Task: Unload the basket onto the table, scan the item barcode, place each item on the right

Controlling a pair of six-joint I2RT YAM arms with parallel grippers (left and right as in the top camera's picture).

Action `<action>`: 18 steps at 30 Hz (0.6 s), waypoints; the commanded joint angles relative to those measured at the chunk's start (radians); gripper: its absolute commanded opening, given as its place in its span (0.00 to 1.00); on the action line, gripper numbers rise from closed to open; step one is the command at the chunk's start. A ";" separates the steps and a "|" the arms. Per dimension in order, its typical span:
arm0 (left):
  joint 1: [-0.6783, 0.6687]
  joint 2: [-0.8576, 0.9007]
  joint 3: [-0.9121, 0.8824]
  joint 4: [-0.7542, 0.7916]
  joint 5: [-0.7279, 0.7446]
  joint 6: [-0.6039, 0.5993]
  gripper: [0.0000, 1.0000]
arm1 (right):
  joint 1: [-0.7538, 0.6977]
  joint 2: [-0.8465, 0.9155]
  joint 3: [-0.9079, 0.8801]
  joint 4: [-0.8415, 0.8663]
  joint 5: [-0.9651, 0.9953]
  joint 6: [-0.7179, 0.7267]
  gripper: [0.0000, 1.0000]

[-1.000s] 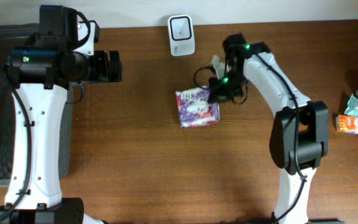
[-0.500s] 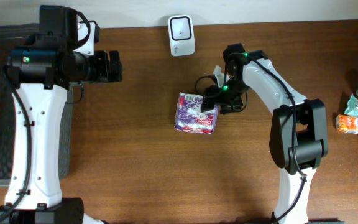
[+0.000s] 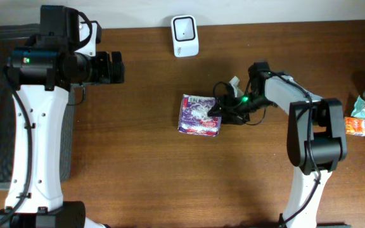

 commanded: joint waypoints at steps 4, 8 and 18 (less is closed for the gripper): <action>0.003 -0.016 0.001 0.001 0.010 0.009 0.99 | 0.005 -0.018 0.063 0.003 -0.062 0.010 0.04; 0.003 -0.016 0.001 0.002 0.010 0.009 0.99 | 0.023 -0.058 0.257 -0.105 -0.061 -0.185 0.04; 0.003 -0.016 0.001 0.002 0.010 0.009 0.99 | 0.077 -0.076 0.449 0.098 0.124 -0.165 0.04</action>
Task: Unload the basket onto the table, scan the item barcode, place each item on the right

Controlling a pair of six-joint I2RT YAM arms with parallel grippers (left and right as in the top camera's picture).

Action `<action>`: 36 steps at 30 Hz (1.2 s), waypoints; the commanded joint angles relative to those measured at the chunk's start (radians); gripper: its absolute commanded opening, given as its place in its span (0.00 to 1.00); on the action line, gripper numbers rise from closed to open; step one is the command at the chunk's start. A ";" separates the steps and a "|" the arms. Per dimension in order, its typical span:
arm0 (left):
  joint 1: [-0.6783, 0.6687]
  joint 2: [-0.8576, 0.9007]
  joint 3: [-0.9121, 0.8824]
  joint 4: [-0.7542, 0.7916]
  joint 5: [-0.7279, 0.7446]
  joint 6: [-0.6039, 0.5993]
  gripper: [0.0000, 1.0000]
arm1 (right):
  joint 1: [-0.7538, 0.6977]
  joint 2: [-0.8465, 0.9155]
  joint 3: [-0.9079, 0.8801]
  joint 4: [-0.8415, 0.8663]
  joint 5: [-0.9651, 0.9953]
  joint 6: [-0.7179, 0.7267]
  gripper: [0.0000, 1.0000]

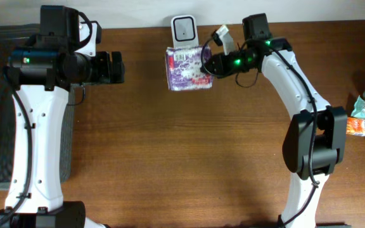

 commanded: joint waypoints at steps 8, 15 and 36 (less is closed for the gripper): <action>0.003 -0.016 0.001 0.001 0.011 0.009 0.99 | -0.001 -0.037 0.031 -0.016 0.028 0.056 0.04; 0.003 -0.016 0.001 0.001 0.011 0.009 0.99 | -0.001 -0.037 0.031 -0.060 0.028 0.056 0.04; 0.003 -0.016 0.001 0.001 0.011 0.008 0.99 | -0.001 -0.037 0.031 -0.381 0.492 0.290 0.04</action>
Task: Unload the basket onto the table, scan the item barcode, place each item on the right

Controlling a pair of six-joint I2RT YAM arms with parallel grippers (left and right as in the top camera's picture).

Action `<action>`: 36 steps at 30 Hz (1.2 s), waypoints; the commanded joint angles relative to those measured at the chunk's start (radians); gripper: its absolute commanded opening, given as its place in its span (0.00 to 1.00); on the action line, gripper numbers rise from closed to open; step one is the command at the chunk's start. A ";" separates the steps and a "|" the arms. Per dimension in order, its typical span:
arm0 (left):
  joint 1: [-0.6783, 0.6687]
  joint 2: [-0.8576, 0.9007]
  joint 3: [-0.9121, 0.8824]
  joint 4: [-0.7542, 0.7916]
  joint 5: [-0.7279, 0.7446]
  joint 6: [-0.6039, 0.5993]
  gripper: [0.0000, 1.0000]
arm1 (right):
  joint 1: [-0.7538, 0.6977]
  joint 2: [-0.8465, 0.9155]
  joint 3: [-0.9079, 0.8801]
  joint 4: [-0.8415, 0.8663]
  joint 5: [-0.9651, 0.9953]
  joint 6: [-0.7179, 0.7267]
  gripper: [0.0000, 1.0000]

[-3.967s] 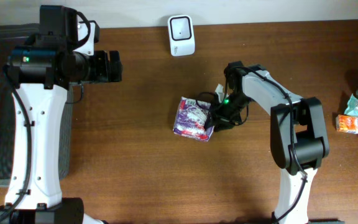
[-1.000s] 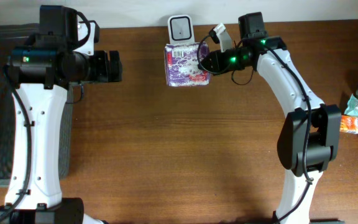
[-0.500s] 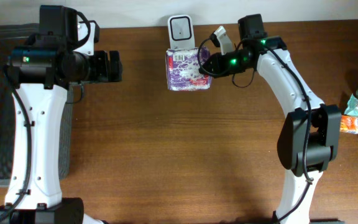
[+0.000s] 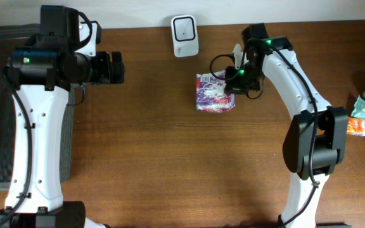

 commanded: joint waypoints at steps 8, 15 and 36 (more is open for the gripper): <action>0.002 -0.016 0.001 0.001 0.010 0.009 0.99 | -0.001 -0.036 0.020 -0.006 -0.257 -0.213 0.04; 0.003 -0.016 0.001 0.002 0.010 0.009 0.99 | 0.002 -0.036 0.262 -0.303 0.323 -0.016 0.04; 0.003 -0.016 0.001 0.002 0.010 0.009 0.99 | 0.098 0.002 0.175 -0.352 0.788 0.202 0.04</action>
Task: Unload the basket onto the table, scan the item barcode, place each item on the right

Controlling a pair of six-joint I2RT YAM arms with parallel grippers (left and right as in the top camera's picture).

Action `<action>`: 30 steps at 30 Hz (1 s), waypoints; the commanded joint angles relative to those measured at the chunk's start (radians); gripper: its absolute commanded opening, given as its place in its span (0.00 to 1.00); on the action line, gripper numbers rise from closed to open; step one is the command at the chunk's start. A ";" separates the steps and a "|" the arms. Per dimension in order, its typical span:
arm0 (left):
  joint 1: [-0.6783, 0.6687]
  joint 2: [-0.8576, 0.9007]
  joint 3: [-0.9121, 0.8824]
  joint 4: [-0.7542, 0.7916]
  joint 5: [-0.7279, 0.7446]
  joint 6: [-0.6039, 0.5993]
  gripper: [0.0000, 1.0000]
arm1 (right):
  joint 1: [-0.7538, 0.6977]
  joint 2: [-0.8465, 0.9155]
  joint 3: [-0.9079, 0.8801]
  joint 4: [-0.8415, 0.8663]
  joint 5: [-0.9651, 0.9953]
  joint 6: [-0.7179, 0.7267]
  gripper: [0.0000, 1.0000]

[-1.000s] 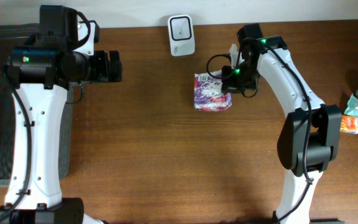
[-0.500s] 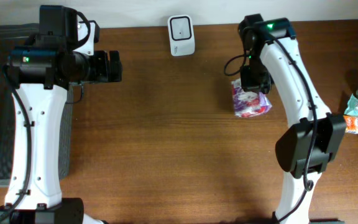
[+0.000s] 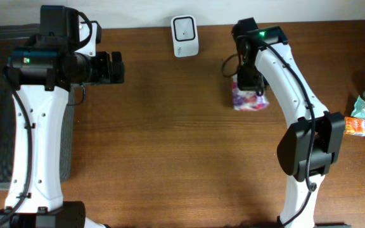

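A purple and white packet (image 3: 248, 99) hangs under my right arm, right of the table's middle. My right gripper (image 3: 246, 85) is shut on the packet's top, with the wrist covering much of it. The white barcode scanner (image 3: 185, 36) stands at the table's back edge, left of the packet and well apart from it. My left gripper (image 3: 114, 67) is held high at the left, far from both; whether its fingers are apart is unclear.
Several grocery items lie at the far right edge: a green packet, an orange carton (image 3: 357, 126) and a small bottle. A dark mesh bin sits off the table's left side.
My right gripper has moved right with the packet, from just right of the scanner to further right, and the packet has turned narrower to the camera. The left arm has not moved.
The packet lay on the table's middle with my right gripper at its right edge. Then the gripper held it up right in front of the scanner. After that it was back to the right of the scanner, and now further right still.
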 commanded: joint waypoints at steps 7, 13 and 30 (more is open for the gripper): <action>0.003 -0.016 0.001 0.002 0.010 0.009 0.99 | 0.098 0.008 -0.231 -0.003 0.113 0.080 0.05; 0.003 -0.016 0.001 0.002 0.010 0.009 0.99 | 0.233 0.008 -0.074 0.045 -0.253 0.076 0.66; 0.003 -0.016 0.001 0.002 0.010 0.009 0.99 | -0.306 0.015 -0.299 0.112 -1.083 -0.665 0.93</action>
